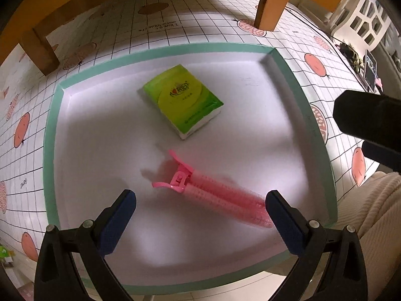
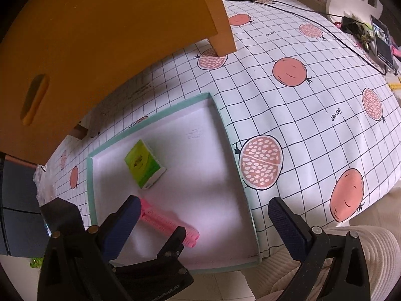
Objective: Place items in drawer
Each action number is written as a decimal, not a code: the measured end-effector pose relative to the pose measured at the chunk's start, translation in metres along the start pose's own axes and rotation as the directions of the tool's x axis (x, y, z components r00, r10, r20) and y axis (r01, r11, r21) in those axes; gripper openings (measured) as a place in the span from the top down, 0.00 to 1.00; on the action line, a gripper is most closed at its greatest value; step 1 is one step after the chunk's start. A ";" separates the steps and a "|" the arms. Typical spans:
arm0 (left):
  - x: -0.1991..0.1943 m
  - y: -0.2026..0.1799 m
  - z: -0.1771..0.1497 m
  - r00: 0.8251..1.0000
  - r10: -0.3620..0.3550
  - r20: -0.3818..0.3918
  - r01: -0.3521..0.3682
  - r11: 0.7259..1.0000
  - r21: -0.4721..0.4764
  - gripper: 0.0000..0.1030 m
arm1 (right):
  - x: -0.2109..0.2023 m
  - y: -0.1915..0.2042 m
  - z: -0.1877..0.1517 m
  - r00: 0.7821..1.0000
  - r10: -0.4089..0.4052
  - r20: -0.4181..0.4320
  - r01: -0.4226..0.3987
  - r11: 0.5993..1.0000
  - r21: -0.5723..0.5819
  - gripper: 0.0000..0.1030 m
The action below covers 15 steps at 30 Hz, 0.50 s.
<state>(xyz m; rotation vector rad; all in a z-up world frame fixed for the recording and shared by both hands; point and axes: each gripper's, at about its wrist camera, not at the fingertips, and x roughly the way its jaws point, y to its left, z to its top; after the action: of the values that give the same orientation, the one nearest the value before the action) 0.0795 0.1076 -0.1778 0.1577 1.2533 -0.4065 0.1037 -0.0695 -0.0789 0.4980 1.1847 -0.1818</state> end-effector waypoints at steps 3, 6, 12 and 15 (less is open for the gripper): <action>-0.001 0.008 -0.002 1.000 -0.006 -0.015 0.006 1.000 -0.002 0.00 | 0.000 0.001 0.000 1.000 -0.004 0.000 0.004 1.000 -0.008 0.00; -0.003 0.019 -0.004 1.000 -0.006 -0.022 0.005 1.000 -0.011 0.00 | 0.000 0.001 0.000 1.000 -0.007 0.001 0.007 1.000 -0.009 0.00; -0.005 0.045 -0.007 1.000 -0.002 -0.028 0.000 0.998 -0.065 0.00 | 0.003 0.005 0.000 1.000 -0.019 -0.009 0.018 0.999 -0.035 0.00; -0.008 0.060 -0.008 1.000 0.021 -0.016 -0.023 0.996 -0.085 0.00 | 0.005 0.008 -0.001 1.000 -0.024 -0.016 0.023 0.998 -0.054 0.00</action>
<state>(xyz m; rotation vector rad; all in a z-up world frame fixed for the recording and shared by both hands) 0.0930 0.1669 -0.1788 0.1017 1.2808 -0.3325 0.1080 -0.0612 -0.0818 0.4397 1.2090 -0.1657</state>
